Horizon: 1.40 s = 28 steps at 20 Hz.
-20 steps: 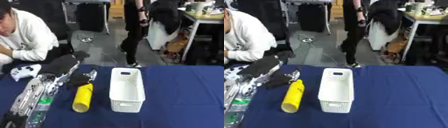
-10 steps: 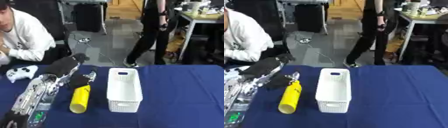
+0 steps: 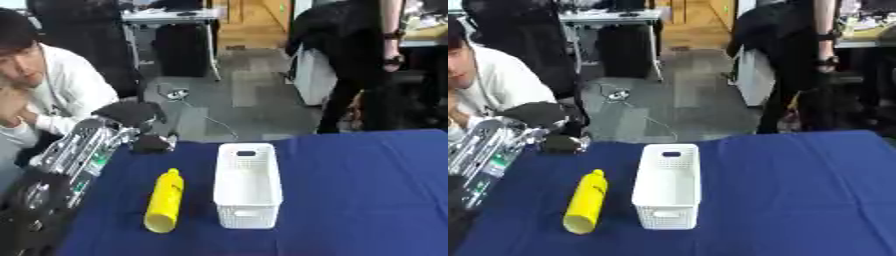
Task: Pick up objects on the table and place them in the box.
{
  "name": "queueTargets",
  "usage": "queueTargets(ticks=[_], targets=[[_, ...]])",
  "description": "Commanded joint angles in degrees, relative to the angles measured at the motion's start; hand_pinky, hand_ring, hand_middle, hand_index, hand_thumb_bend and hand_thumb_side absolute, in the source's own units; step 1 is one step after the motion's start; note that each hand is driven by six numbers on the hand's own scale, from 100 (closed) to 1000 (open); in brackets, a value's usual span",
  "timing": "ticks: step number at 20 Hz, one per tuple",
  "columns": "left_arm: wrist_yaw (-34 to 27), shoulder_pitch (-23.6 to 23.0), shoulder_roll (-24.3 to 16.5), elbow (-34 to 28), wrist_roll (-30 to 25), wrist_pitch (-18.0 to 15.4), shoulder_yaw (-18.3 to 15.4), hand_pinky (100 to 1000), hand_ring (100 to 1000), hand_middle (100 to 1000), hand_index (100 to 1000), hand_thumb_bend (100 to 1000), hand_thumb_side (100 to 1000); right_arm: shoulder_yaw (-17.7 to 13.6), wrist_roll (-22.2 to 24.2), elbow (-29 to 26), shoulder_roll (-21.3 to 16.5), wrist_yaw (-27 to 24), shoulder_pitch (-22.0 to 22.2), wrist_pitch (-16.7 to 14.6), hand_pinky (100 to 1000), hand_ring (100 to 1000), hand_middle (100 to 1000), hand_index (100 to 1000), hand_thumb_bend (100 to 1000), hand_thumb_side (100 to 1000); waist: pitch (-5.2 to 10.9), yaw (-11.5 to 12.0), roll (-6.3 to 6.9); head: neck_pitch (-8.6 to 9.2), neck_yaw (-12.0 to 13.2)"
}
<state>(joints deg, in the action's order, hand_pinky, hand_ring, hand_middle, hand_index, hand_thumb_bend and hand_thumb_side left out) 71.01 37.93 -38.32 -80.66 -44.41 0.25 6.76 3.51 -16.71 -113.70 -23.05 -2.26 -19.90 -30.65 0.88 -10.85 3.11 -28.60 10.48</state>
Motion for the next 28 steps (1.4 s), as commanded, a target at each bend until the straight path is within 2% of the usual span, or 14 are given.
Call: queueTargets(ticks=[1, 3, 4, 9, 12, 15, 17, 21, 22, 25, 28], targets=[[1.37, 2.83, -3.23, 5.91, -0.53, -2.37, 1.28, 819, 875, 928, 886, 222, 1000, -0.05, 0.11, -0.89, -1.40, -0.34, -0.36, 0.33, 100, 215, 214, 359, 141, 792, 0.85, -0.10, 0.03, -0.43, 0.69], [1.58, 4.20, -3.70, 8.93, -0.88, -3.41, 1.91, 781, 836, 903, 882, 343, 1000, -0.02, 0.17, -0.89, -1.43, -0.42, -0.34, 0.35, 100, 215, 214, 359, 140, 792, 0.89, -0.17, 0.20, -0.76, 1.02], [1.80, 4.92, -3.91, 10.26, -1.04, -3.81, 2.23, 763, 823, 894, 882, 354, 1000, 0.01, 0.21, -0.89, -1.47, -0.44, -0.32, 0.37, 100, 215, 214, 359, 140, 793, 0.89, -0.18, 0.29, -1.03, 1.22], [2.80, 8.10, -4.00, 16.56, -0.94, -5.27, 3.16, 762, 827, 889, 872, 341, 1000, 0.07, 0.30, -0.89, -1.60, -0.47, -0.14, 0.45, 100, 215, 214, 359, 140, 792, 1.05, -0.10, 0.40, -2.31, 2.06], [1.08, 9.18, -3.44, 20.22, -1.36, -6.42, 3.16, 759, 826, 890, 880, 278, 1000, -0.06, 0.20, -0.89, -1.60, -0.46, -0.09, 0.43, 100, 215, 214, 359, 141, 792, 1.19, -0.02, 0.37, -4.09, 2.71], [-0.65, 9.90, -3.29, 22.43, -2.08, -7.42, 3.53, 766, 831, 889, 876, 295, 1000, -0.16, 0.10, -0.89, -1.62, -0.43, -0.02, 0.39, 100, 215, 214, 359, 140, 792, 1.29, 0.05, 0.33, -5.66, 3.01], [0.77, 10.54, -3.44, 22.89, -1.75, -7.39, 4.03, 772, 835, 887, 871, 315, 1000, -0.15, 0.09, -0.89, -1.64, -0.40, 0.06, 0.42, 100, 215, 214, 359, 140, 792, 1.32, 0.08, 0.29, -6.14, 3.16], [2.91, 11.60, -2.83, 25.28, -1.31, -7.73, 4.05, 768, 831, 877, 862, 305, 1000, -0.17, 0.07, -0.89, -1.61, -0.36, 0.13, 0.43, 100, 215, 214, 359, 140, 793, 1.31, 0.11, 0.21, -5.77, 3.14], [2.80, 11.81, -2.68, 26.01, -1.40, -7.95, 4.00, 762, 826, 874, 862, 270, 1000, -0.19, 0.05, -0.89, -1.60, -0.34, 0.14, 0.43, 100, 215, 214, 359, 140, 792, 1.31, 0.10, 0.20, -5.49, 3.09], [1.69, 12.37, -2.43, 27.87, -2.19, -8.72, 3.96, 759, 825, 875, 863, 259, 1000, -0.49, -0.51, -0.89, -1.49, -0.37, 0.06, -0.09, 100, 214, 213, 357, 142, 783, 1.24, 0.06, 0.18, -3.77, 2.08], [1.54, 12.97, -2.39, 29.14, -2.95, -9.28, 4.47, 755, 820, 866, 842, 304, 1000, -0.72, -1.14, -0.89, -1.44, -0.22, 0.04, -0.70, 100, 214, 213, 358, 142, 782, 1.14, -0.01, 0.14, -1.66, 0.94]])
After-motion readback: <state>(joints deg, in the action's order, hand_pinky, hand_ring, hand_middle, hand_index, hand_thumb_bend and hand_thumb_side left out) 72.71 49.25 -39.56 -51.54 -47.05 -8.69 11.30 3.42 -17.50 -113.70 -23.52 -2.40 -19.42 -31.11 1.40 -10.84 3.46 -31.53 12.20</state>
